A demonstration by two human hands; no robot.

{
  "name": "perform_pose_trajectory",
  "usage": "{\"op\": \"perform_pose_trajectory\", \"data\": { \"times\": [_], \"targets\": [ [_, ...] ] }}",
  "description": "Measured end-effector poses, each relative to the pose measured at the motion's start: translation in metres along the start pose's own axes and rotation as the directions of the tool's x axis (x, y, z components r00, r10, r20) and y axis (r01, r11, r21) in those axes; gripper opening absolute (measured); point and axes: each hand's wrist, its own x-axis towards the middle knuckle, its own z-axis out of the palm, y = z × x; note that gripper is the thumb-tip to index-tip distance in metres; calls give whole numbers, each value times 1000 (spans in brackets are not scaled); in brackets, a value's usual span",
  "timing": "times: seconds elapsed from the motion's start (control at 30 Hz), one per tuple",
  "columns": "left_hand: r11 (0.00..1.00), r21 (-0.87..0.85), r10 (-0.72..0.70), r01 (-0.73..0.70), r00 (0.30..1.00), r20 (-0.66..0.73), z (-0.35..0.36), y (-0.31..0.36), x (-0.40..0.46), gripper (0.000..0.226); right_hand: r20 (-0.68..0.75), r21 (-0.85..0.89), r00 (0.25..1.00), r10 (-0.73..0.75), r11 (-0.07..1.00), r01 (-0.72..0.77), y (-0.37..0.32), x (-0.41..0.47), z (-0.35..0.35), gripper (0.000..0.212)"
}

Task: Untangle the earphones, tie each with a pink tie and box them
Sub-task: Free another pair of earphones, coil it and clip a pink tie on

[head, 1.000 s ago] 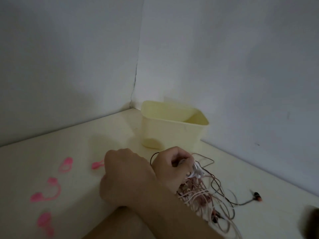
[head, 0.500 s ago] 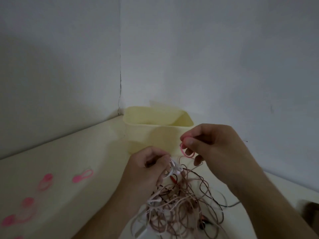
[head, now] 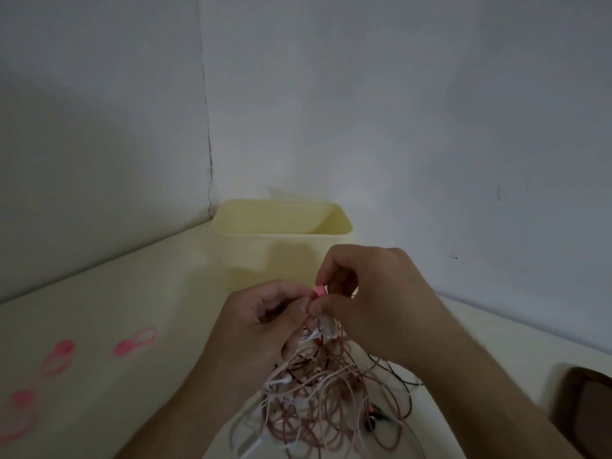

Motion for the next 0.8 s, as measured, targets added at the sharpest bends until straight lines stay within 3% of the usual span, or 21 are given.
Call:
{"op": "perform_pose_trajectory", "data": {
  "times": [0.17, 0.53, 0.7, 0.8],
  "targets": [
    [998, -54, -34, 35, 999, 17, -3, 2, 1, 14, 26, 42, 1000, -17, 999, 15, 2, 0, -3, 17],
    [993, -62, -100, 101, 995, 14, -6, 5, 0, 25, 84, -159, 979, -185, 968, 197, 2, -1, 4, 11],
    [995, -48, -83, 83, 997, 0, -5, 8, 1, 22, 81, -122, 980, -181, 974, 190, 6, 0, 6, 10],
    [997, -30, -70, 70, 998, 4, -3, 11, 0, 25, 5, -47, 984, -178, 983, 178, 3, -1, 7, 11]
  ]
}}
